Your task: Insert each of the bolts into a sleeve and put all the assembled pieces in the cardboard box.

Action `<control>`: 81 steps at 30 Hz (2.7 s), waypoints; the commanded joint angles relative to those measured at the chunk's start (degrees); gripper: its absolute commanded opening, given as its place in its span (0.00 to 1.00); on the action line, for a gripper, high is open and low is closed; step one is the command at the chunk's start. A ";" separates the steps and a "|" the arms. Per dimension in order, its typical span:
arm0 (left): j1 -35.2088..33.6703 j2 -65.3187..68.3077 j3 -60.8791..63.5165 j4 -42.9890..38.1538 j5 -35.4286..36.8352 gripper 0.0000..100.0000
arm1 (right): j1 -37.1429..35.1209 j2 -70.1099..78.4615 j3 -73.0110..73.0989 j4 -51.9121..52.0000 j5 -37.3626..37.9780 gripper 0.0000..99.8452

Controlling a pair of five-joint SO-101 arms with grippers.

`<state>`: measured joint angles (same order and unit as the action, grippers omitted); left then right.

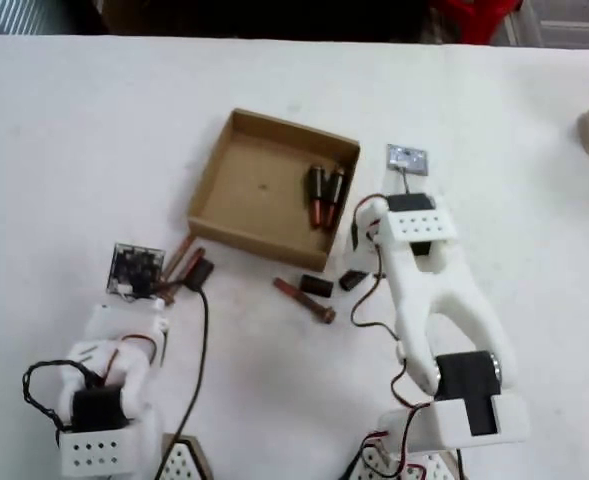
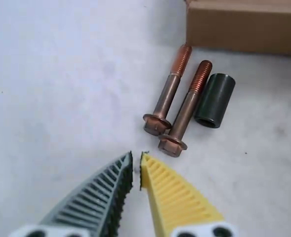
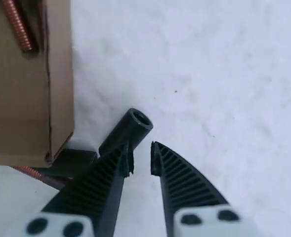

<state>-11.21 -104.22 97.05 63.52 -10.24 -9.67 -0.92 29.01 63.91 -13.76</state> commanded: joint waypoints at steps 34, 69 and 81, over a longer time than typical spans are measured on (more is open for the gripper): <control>-0.66 -0.31 -0.09 0.62 -0.53 0.06 | -2.77 4.88 -2.99 -3.12 -4.13 0.19; -1.89 -0.31 -0.09 0.62 -0.53 0.06 | -1.71 4.44 0.70 -4.97 -4.04 0.07; -1.89 -0.31 -0.09 0.62 -0.53 0.06 | 0.40 4.26 0.70 -6.20 -4.04 0.02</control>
<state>-12.26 -104.22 97.05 63.52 -10.24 -10.20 5.85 29.80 58.20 -17.89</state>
